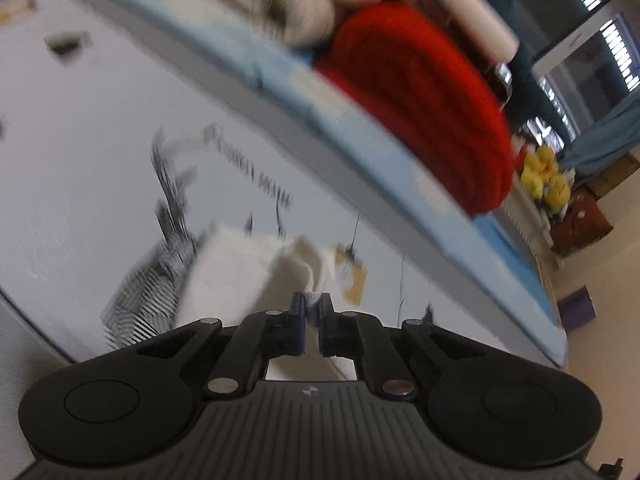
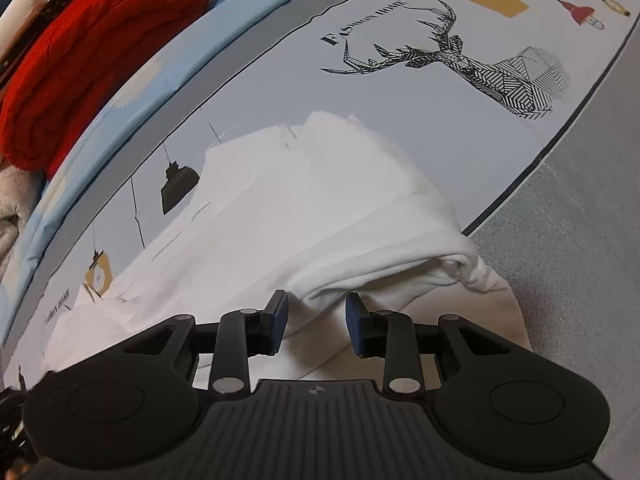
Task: Fold small clothes
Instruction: 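Grasp the folded shirt with both grippers and fold it over, release, then lift both open grippers away and move them over the shirt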
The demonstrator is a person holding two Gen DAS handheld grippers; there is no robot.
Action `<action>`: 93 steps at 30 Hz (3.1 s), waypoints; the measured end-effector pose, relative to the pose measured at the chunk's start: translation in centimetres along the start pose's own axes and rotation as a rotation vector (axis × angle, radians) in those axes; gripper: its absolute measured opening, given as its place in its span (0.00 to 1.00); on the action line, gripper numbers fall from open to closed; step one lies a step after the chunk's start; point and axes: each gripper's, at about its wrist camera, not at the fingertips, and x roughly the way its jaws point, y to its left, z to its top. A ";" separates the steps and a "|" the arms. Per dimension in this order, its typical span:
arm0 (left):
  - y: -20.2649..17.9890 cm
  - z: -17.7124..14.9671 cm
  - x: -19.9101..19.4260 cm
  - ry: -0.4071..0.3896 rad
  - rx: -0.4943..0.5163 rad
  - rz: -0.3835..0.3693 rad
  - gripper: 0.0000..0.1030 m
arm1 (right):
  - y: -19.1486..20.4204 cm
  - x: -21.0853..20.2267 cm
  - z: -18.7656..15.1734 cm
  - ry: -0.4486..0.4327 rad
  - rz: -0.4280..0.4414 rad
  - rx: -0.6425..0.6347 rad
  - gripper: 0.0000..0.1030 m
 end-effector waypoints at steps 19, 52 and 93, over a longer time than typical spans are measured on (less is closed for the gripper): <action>6.4 -0.8 1.7 0.259 -0.105 0.217 0.43 | -2.8 -1.1 -2.2 -0.010 -0.096 0.139 0.05; 2.5 -1.7 -0.6 0.184 0.249 0.194 0.65 | -5.6 -1.9 0.8 -0.072 -0.129 0.180 0.35; 0.9 1.3 2.3 0.072 0.435 0.118 0.37 | 1.4 0.8 5.6 -0.347 -0.100 -0.291 0.36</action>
